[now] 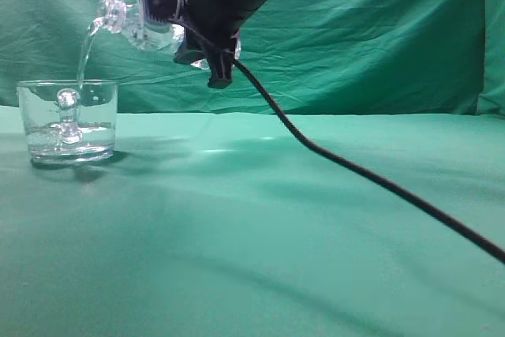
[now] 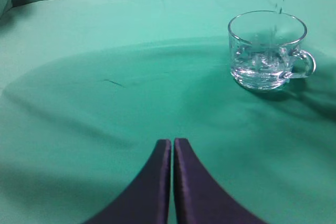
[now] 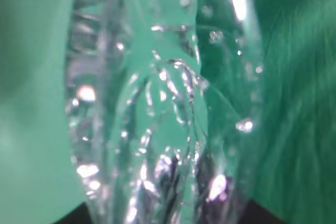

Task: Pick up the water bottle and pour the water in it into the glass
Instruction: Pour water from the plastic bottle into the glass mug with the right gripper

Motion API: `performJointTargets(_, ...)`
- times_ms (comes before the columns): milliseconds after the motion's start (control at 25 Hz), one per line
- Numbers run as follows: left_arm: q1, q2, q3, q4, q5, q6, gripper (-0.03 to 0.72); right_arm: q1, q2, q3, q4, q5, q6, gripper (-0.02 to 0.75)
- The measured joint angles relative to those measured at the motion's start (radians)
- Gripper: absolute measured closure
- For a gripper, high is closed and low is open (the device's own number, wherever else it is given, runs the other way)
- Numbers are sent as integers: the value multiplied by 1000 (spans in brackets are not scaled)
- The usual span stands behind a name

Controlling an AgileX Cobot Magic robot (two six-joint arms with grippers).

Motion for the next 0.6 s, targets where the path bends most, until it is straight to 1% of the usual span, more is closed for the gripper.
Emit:
performJointTargets(120, 0, 0, 0, 0, 0, 0, 688, 0, 0, 0, 4, 12, 266, 539)
performJointTargets(200, 0, 0, 0, 0, 0, 0, 688, 0, -2, 0, 6, 52, 457, 539)
performJointTargets(400, 0, 0, 0, 0, 0, 0, 688, 0, -81, 0, 13, 252, 865, 539)
performJointTargets(520, 0, 0, 0, 0, 0, 0, 688, -1, -153, 0, 21, 320, 984, 539)
performJointTargets(600, 0, 0, 0, 0, 0, 0, 688, -4, -202, 0, 58, 341, 1030, 539)
